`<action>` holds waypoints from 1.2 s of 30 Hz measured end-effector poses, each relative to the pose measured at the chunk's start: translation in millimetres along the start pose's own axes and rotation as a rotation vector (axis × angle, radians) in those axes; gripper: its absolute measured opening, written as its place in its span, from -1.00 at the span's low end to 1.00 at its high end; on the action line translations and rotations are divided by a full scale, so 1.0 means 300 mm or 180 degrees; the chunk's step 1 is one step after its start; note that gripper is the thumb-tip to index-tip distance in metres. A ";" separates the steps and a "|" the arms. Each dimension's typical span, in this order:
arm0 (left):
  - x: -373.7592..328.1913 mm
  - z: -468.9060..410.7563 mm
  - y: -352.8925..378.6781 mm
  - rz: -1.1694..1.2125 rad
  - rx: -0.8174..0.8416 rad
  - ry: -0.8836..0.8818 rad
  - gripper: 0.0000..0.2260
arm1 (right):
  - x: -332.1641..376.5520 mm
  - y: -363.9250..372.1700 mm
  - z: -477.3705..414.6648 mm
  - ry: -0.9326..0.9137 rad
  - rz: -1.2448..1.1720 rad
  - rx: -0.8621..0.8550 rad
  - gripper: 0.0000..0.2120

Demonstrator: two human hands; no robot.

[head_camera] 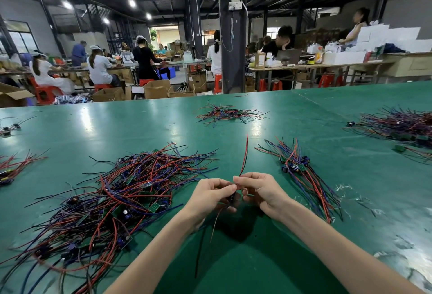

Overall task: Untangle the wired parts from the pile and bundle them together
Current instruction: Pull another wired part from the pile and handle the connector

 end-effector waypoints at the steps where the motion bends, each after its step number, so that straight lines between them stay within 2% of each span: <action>1: -0.001 0.001 0.002 -0.0057 0.0021 -0.0005 -0.95 | -0.001 -0.002 -0.001 0.0002 0.0019 -0.0019 -0.84; 5: 0.001 0.008 0.003 -0.0198 0.0028 -0.0087 -0.95 | -0.007 0.000 -0.003 -0.0001 0.0011 0.0004 -0.81; 9: 0.003 0.006 -0.001 0.0102 -0.0029 -0.0143 -0.90 | -0.007 0.009 -0.002 0.0047 -0.0091 0.0092 -0.78; 13: 0.011 0.002 -0.007 0.0248 0.0052 -0.0244 -0.88 | -0.012 0.019 0.004 0.0212 -0.0072 0.0246 -0.79; 19: 0.022 0.005 -0.001 0.0184 0.0276 -0.0461 -0.95 | -0.024 0.031 0.008 0.0358 0.0115 0.0470 -0.85; 24: 0.030 0.004 0.008 0.0322 0.0482 -0.0617 -0.86 | -0.021 0.025 0.001 0.0381 0.0043 0.0497 -0.84; 29: 0.029 0.001 -0.006 0.0138 0.0439 -0.0565 -0.92 | -0.024 0.018 -0.002 0.0390 0.0056 0.0476 -0.81; 34: 0.034 0.001 -0.003 -0.0043 0.0415 -0.0557 -0.77 | -0.022 0.028 0.003 0.0318 0.0171 0.0576 -0.82; 36: 0.031 0.000 -0.002 -0.0050 0.0418 -0.0526 -0.80 | -0.021 0.034 0.006 0.0296 0.0283 0.0615 -0.81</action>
Point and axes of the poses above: each hand's wrist, its own z-axis away from the middle knuckle, its own y-axis out of the palm, x = y × z, the point moved 6 cm from there along -z, towards the middle knuckle, and after that the axes turned 6 degrees about -z, right-handed, at the moved point
